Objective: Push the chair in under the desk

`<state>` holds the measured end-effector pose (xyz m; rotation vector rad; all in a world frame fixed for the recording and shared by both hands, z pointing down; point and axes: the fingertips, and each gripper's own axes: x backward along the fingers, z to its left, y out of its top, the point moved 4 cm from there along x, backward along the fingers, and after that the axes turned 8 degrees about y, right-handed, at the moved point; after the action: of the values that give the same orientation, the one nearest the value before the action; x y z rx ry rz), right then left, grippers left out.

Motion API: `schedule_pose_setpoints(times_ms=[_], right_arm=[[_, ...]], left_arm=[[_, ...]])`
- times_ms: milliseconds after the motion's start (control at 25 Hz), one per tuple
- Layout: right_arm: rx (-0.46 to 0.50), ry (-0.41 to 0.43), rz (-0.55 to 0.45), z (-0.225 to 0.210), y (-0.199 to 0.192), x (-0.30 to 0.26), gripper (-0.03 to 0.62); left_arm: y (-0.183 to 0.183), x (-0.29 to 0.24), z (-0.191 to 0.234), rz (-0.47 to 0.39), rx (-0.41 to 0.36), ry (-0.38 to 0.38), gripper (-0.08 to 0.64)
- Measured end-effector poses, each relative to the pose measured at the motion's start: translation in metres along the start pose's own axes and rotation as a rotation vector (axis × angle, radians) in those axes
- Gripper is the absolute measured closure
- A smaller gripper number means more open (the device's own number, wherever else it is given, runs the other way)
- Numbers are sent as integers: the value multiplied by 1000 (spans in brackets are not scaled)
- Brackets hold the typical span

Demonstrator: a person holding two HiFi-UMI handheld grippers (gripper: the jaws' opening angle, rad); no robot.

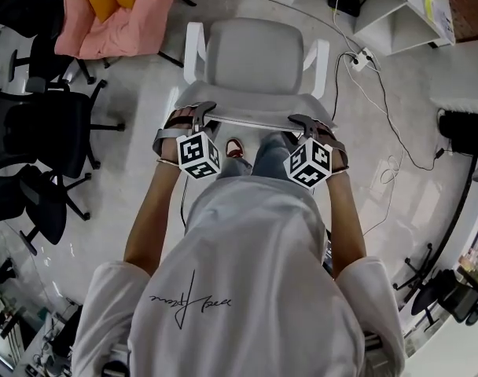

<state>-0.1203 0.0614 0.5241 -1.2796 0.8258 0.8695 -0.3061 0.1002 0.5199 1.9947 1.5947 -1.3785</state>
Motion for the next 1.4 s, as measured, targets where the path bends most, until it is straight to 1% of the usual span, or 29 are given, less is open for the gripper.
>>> schedule_pose_setpoints(times_ms=[400,960,1160,1400], right_arm=[[-44,-43,-2,-11,-22,10,437],[-85,-82,10,-32,-49,18,428],[-92,-70,17,-41,-58,20,426],[-103,-75,19,-49,-64,24,425]], left_arm=[[27,-14,5,-26,-41,-24,393],[59,-33,8,-52,-79,-45,397],[70,-40,9,-54,-84,-53,399],[79,-44,12,-56,-90,-60,402]])
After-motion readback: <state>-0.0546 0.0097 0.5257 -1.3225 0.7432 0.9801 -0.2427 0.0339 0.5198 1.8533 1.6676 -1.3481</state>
